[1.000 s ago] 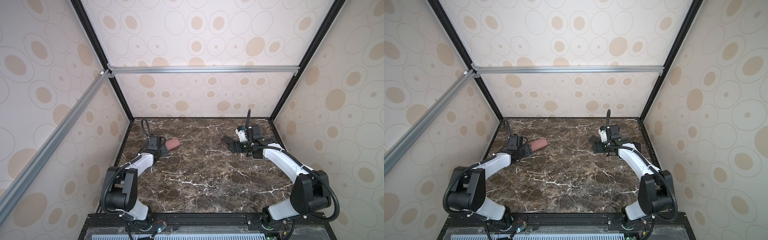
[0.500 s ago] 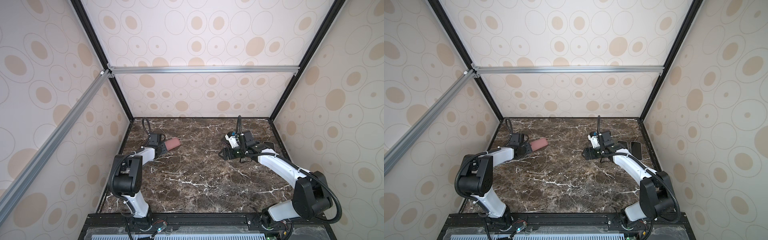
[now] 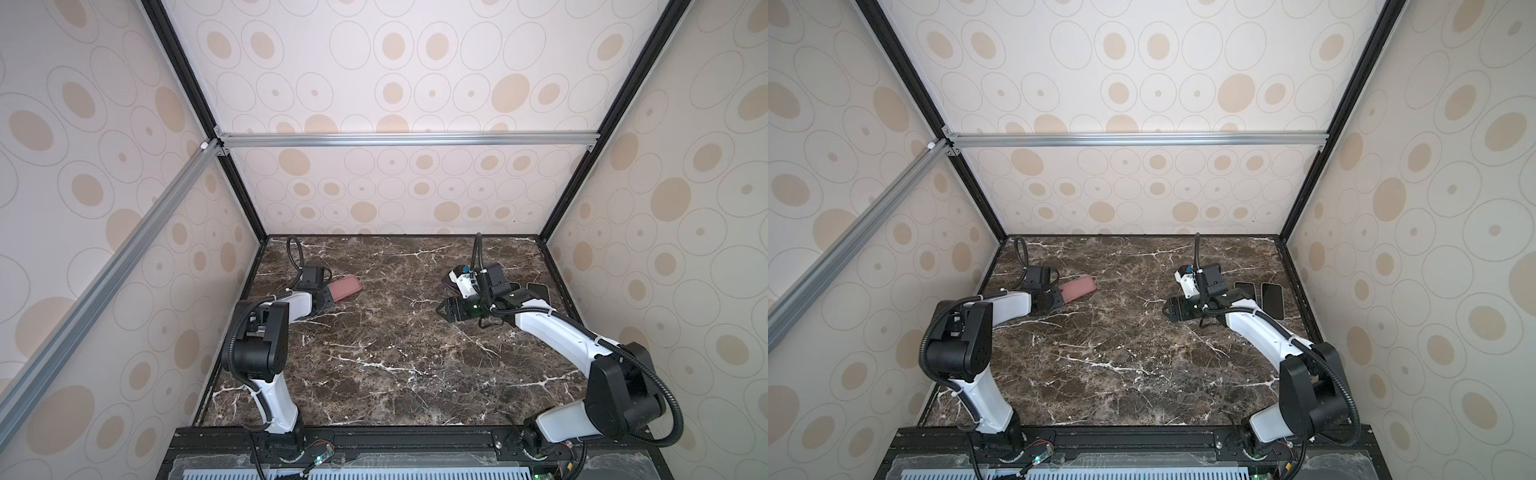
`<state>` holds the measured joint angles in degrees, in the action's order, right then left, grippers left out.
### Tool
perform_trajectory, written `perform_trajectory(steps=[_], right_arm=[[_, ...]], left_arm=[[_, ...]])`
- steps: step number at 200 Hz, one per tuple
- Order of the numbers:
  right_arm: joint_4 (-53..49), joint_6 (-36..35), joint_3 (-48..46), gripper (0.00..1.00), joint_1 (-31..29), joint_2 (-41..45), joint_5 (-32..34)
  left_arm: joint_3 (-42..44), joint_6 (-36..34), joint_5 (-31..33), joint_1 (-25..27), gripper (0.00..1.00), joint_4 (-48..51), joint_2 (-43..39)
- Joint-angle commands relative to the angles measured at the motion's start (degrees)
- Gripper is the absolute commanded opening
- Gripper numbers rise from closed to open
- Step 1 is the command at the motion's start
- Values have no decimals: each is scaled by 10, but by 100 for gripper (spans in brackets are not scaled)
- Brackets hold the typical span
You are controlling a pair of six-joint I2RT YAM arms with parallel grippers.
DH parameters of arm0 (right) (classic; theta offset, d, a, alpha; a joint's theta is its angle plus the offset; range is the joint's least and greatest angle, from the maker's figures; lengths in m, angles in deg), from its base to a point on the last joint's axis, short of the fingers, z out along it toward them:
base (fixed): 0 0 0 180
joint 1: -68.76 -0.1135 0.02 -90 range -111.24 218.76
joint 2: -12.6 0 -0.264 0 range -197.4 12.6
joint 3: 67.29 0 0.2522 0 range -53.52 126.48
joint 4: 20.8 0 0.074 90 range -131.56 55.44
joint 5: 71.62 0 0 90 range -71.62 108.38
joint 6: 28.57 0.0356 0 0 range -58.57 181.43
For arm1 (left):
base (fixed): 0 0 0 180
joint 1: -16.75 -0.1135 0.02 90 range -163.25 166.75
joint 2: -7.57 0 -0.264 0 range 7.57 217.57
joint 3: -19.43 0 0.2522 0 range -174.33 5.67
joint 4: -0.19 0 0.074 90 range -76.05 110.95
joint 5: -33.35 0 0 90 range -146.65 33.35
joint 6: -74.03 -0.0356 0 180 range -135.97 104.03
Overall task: Put the phone into the phone case
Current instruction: 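Grip the pink case edge with the left gripper while the right moves back, then slide the pink case with the left gripper toward the table center nearer the robot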
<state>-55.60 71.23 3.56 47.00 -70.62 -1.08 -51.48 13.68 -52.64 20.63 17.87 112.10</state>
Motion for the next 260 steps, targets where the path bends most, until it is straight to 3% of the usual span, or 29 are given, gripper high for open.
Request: perform_trajectory(steps=[1,69,117,199,260], right_arm=[[-1,0,-6,81,-3,12,-3],[-5,-1,-2,80,-4,16,-9],[-27,-13,-1,80,-6,34,7],[-45,-27,-7,80,-6,47,18],[-55,-30,-15,80,-6,57,28]], left_arm=[[-21,-13,7,-4,35,13,7],[-9,-9,-12,-4,19,2,8],[-3,-9,-18,-5,16,-2,13],[18,-18,-40,-4,1,-5,7],[49,-28,-48,4,0,16,-52]])
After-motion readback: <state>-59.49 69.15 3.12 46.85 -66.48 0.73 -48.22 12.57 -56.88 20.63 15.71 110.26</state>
